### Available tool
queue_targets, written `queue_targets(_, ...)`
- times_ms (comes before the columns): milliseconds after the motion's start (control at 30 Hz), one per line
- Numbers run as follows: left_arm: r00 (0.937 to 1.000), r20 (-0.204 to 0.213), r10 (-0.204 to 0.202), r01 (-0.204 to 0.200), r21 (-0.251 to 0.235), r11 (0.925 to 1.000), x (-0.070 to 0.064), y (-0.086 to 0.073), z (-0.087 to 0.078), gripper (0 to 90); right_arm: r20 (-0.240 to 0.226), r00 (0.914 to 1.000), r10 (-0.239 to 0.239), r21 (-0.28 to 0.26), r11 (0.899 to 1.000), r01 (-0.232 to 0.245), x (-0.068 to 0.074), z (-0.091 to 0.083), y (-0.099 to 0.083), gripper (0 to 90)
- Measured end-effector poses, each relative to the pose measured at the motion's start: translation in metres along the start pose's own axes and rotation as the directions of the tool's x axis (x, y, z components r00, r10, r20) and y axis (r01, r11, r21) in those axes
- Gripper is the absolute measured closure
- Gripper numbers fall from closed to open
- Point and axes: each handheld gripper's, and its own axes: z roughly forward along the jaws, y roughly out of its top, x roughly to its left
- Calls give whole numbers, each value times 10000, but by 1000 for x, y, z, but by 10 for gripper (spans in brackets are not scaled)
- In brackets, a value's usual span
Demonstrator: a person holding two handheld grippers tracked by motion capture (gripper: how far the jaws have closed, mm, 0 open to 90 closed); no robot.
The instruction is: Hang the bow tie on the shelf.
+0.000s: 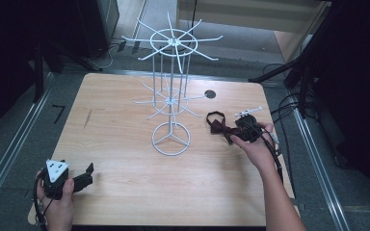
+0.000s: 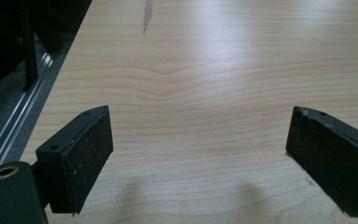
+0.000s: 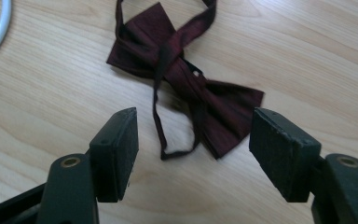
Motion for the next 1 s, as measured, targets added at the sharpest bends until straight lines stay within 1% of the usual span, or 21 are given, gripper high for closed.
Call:
queue_targets(33,10000,1,0,0,-5,10000,0,0,0,79,-96,9999,-117,-6,9999,117,3,5,4,333)
queue_targets(67,10000,6,5,-5,-3,10000,0,0,0,79,-96,9999,-117,-6,9999,117,3,5,4,333)
queue_targets(100,10000,18,23,-23,-8,10000,0,0,0,79,-145,9998,-116,-6,9999,116,6,11,8,325)
queue_targets(167,10000,27,11,-11,7,10000,0,0,0,79,-162,9998,-100,-6,9999,100,7,13,9,319)
queue_targets(200,10000,34,21,-21,9,10000,0,0,0,79,-56,9999,-148,112,9998,148,11,20,12,301)
queue_targets(267,10000,37,23,-23,10,10000,0,0,0,79,-28,9998,-195,131,9997,196,11,22,13,292)
queue_targets(300,10000,39,18,-18,17,10000,0,0,0,79,162,9996,-247,54,9997,246,12,27,16,245)
queue_targets(367,10000,39,41,-41,9,10000,0,0,0,79,183,9998,-125,-59,9999,126,12,30,18,246)
queue_targets(467,10000,43,39,-39,0,10000,0,0,0,79,-2,10000,-58,-165,9998,58,12,37,21,251)
queue_targets(500,10000,40,39,-39,5,10000,0,0,0,79,-22,10000,8,-135,9999,-8,12,39,22,251)
queue_targets(533,10000,44,41,-41,-4,10000,0,0,0,79,-66,10000,-29,-138,9999,28,12,41,22,250)
queue_targets(633,10000,79,39,-39,-5,10000,0,0,0,79,-191,9997,171,-116,9998,-173,12,47,23,263)
queue_targets(733,10000,59,36,-36,-17,10000,0,0,0,79,-264,9993,279,-12,9996,-279,11,50,21,322)
queue_targets(767,10000,62,35,-35,-15,10000,0,0,0,79,-317,9991,272,-15,9996,-273,10,51,21,363)
queue_targets(800,10000,62,35,-35,-15,10000,0,0,0,79,-306,9991,290,-32,9996,-291,10,51,20,429)
queue_targets(833,10000,50,42,-42,-8,10000,0,0,0,79,-247,9992,320,-136,9994,-323,9,51,18,474)
queue_targets(867,10000,48,42,-42,-8,10000,0,0,0,79,-247,9992,320,-136,9994,-323,9,51,18,474)
queue_targets(900,10000,48,37,-37,-2,10000,0,0,0,79,-94,9994,344,-267,9990,-347,8,51,15,559)
queue_targets(933,10000,47,39,-39,5,10000,0,0,0,79,-67,9991,420,-276,9987,-421,8,51,13,605)
queue_targets(967,10000,47,39,-39,5,10000,0,0,0,79,-47,9991,424,-401,9983,-426,6,52,11,655)
queue_targets(1000,10000,34,49,-49,10,10000,0,0,0,79,-123,9985,542,-535,9971,-548,6,52,8,677)
